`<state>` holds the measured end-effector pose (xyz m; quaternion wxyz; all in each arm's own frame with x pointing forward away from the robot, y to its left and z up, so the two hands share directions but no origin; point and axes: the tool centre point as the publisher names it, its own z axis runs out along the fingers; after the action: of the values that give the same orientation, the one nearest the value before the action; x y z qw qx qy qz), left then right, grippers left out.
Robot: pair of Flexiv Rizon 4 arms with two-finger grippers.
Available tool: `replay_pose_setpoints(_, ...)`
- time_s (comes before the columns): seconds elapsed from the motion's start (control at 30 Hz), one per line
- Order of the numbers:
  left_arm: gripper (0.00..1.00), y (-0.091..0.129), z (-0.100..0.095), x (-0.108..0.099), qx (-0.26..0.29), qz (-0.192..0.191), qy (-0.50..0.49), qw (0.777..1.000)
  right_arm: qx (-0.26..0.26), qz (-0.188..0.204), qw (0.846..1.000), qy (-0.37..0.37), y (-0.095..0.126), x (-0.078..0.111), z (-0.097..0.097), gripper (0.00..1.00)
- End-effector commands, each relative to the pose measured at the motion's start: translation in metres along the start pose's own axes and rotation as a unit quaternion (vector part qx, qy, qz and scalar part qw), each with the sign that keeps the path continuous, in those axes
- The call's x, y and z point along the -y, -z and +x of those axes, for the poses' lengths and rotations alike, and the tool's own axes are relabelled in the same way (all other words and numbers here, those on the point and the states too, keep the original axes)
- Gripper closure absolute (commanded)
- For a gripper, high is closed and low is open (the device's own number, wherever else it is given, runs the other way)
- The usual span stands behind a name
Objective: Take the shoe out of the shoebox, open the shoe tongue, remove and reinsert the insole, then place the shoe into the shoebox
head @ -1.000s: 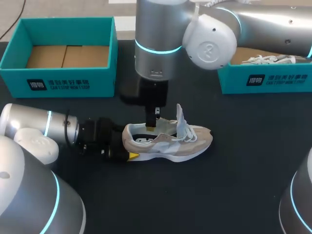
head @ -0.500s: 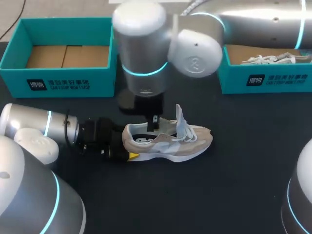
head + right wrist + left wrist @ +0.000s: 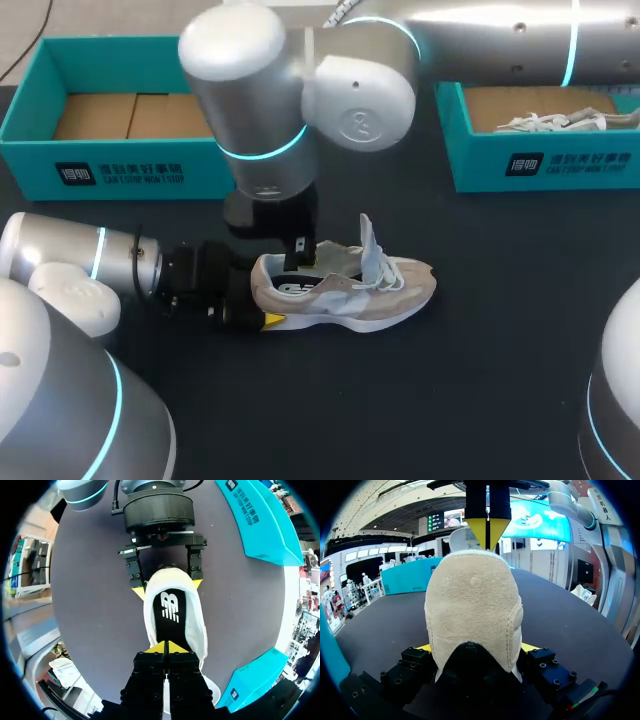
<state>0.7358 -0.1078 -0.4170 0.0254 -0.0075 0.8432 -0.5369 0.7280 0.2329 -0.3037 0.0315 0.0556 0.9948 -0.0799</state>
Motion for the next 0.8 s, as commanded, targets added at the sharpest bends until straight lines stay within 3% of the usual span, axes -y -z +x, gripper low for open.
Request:
replay_pose_setpoints(0.03,1.00,0.000,0.000,-0.001,0.000,0.000,0.000,1.000,0.014,-0.008,1.000,0.010,-0.011,-0.002,-0.005,1.00)
replay_pose_setpoints(0.13,1.00,0.000,0.000,-0.001,0.000,0.000,0.000,1.000,0.015,0.004,0.999,0.031,-0.023,0.000,-0.012,1.00)
replay_pose_setpoints(0.4,1.00,0.000,0.000,-0.001,0.000,0.000,0.000,1.000,-0.006,-0.022,0.998,0.061,-0.060,0.004,-0.022,1.00)
replay_pose_setpoints(0.6,1.00,0.000,0.000,-0.001,0.000,0.000,0.000,1.000,-0.012,-0.026,0.998,0.064,-0.076,0.006,-0.031,1.00)
replay_pose_setpoints(0.8,1.00,0.000,0.000,-0.001,0.000,0.000,0.000,1.000,-0.008,-0.025,0.998,0.055,-0.085,0.013,-0.027,1.00)
